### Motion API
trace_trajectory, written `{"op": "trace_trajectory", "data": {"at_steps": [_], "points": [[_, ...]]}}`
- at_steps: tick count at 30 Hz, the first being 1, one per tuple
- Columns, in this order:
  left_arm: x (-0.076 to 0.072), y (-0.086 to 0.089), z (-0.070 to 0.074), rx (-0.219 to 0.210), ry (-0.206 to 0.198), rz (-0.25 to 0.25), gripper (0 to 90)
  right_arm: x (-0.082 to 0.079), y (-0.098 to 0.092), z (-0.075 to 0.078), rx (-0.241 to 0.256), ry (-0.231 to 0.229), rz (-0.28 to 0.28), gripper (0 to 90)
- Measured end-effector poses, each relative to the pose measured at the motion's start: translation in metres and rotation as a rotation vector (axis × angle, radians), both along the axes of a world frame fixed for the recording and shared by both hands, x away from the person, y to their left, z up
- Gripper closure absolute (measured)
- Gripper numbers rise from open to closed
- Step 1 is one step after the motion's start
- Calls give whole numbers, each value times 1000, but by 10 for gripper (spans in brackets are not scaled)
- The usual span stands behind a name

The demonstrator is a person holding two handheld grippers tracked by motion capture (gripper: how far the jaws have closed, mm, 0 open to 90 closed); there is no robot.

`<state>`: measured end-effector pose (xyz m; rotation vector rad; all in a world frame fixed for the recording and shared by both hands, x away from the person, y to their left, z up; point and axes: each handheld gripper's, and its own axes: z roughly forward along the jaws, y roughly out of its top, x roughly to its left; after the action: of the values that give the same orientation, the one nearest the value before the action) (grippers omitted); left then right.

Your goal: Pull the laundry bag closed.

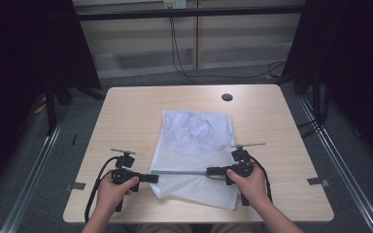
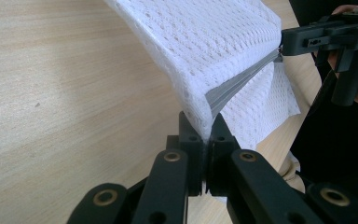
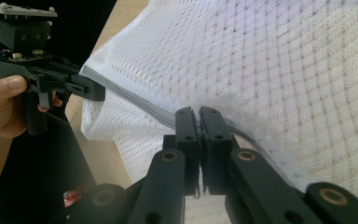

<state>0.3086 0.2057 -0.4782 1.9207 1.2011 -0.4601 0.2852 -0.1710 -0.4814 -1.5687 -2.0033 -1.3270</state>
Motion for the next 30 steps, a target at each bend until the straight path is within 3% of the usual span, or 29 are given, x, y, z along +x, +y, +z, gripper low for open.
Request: {"op": "trace_trajectory", "data": {"at_steps": [30], "points": [[0,0,0,3,1,-8,877,-3,-5,0,2,3,3,876]]}}
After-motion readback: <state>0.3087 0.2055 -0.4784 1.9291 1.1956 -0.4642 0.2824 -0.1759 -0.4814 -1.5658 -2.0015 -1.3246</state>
